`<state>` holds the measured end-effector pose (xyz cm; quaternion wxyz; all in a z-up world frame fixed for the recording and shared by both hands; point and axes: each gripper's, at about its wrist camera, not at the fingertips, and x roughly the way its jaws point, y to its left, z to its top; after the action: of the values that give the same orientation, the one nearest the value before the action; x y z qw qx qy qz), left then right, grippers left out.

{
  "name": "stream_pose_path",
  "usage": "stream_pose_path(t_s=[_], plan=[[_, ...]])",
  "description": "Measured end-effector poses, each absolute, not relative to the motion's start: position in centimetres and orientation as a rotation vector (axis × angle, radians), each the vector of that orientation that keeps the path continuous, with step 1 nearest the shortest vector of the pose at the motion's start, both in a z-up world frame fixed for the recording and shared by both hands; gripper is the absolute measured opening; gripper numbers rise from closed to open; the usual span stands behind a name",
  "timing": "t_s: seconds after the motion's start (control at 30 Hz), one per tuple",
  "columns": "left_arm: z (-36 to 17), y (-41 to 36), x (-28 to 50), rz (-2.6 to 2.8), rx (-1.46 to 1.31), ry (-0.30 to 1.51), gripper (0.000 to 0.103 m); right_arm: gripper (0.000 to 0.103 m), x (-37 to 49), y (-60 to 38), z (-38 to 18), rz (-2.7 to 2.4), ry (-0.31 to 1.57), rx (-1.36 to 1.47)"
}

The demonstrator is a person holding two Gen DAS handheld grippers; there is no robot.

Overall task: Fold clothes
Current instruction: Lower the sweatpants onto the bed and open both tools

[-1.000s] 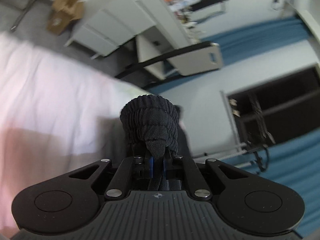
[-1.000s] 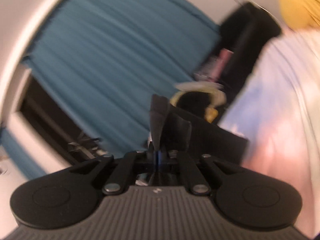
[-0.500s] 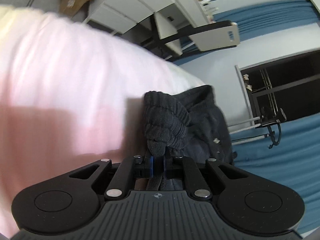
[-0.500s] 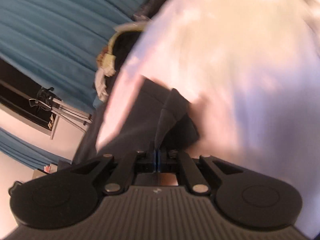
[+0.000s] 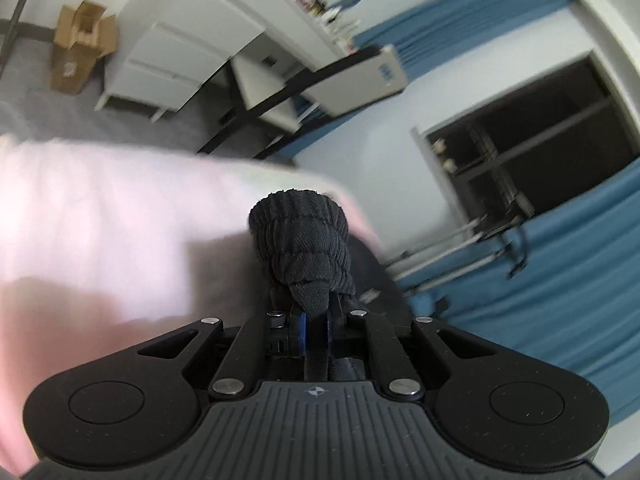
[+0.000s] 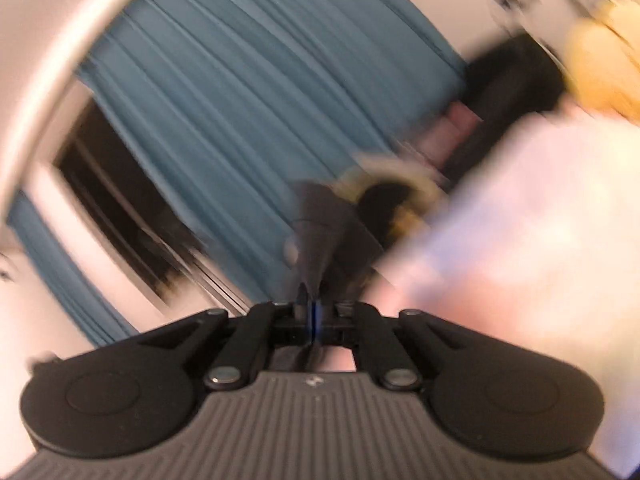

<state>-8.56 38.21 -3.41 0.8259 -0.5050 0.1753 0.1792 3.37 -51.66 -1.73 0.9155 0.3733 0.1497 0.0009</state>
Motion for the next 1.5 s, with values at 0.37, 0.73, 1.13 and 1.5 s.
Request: stream_pose_path(t_s=[0.37,0.73,1.13,1.5], plan=[[-7.6,37.1,-11.5,0.322,-0.868,0.447,0.036,0.014,0.0,-53.9,-14.8,-0.115,0.628,0.773],[-0.2,29.0,-12.1,0.337,-0.409,0.424,0.097,0.055,0.1,-49.1,-6.7,-0.107,0.476,0.446],[5.8,13.5,-1.1,0.140,-0.233,0.372,0.100,0.066,10.4,-31.5,-1.7,0.135,0.482,0.256],[-2.7,6.0,2.6,0.073,-0.170,0.462,0.100,0.068,15.3,-19.7,-12.4,0.182,0.608,0.117]])
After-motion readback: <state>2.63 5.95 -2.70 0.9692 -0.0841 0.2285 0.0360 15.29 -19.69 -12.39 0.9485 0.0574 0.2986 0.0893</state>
